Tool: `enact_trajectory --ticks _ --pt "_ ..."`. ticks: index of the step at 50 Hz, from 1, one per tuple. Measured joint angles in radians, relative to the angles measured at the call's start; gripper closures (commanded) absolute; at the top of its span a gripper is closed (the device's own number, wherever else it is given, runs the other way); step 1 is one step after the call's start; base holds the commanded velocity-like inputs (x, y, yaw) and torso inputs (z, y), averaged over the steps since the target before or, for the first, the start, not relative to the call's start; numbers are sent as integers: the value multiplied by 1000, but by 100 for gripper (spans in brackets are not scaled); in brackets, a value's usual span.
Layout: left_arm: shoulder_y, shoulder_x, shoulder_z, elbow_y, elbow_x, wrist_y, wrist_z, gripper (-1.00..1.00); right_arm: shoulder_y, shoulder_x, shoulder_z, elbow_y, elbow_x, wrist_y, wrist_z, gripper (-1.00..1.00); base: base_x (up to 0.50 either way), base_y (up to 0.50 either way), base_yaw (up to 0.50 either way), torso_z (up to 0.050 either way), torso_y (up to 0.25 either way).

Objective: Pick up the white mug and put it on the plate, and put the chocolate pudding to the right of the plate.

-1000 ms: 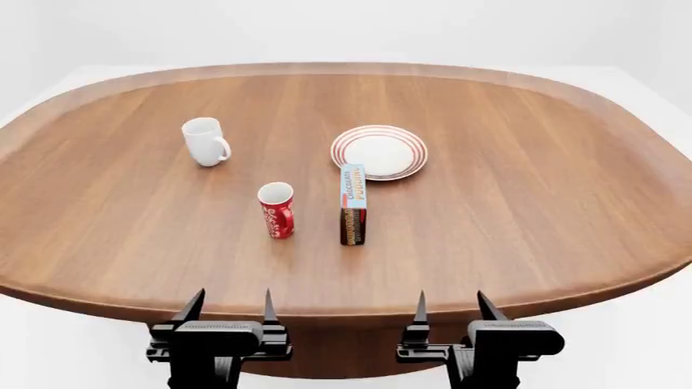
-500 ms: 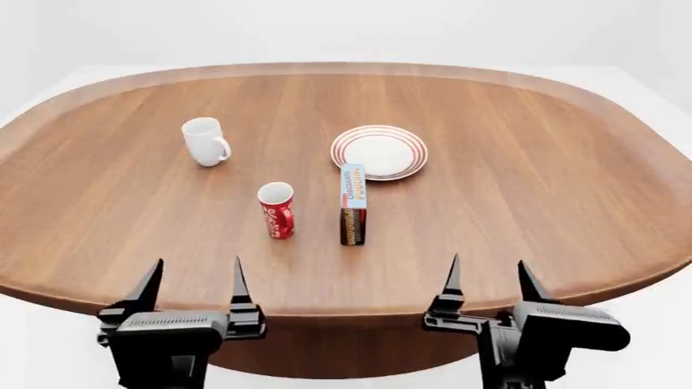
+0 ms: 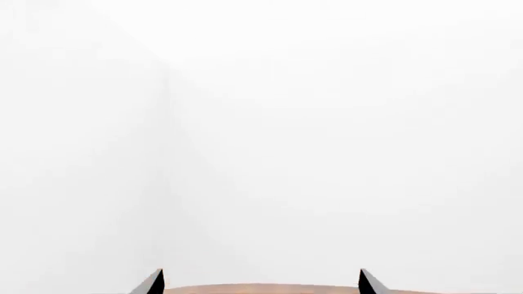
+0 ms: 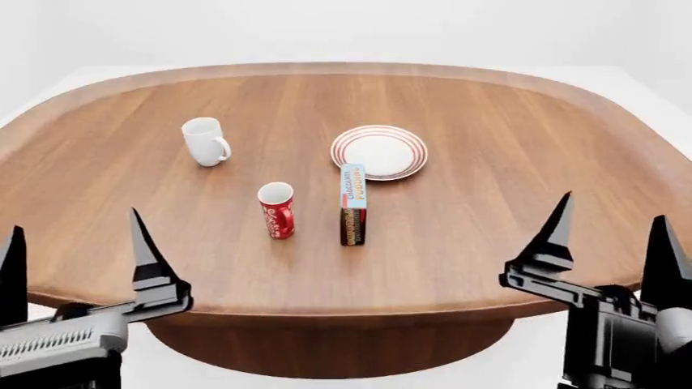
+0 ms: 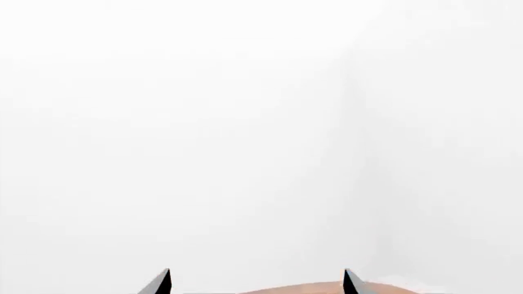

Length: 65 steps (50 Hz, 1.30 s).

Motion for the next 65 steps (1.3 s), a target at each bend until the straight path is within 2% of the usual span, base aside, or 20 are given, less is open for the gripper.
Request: enact_trajectory --ticks 29,42,65 --pt "55 -44 -205 226 -46 9 -98 -100 -9 41 73 -152 -25 -129 60 -100 43 0 0 0 0" --pt "70 -56 -244 258 -66 16 -113 -100 -27 46 57 -154 -45 -211 56 -100 486 -75 0 0 0" --pt "74 -70 -228 261 -72 19 -120 -100 -41 70 -16 -190 -89 -194 41 -100 500 -36 0 0 0"
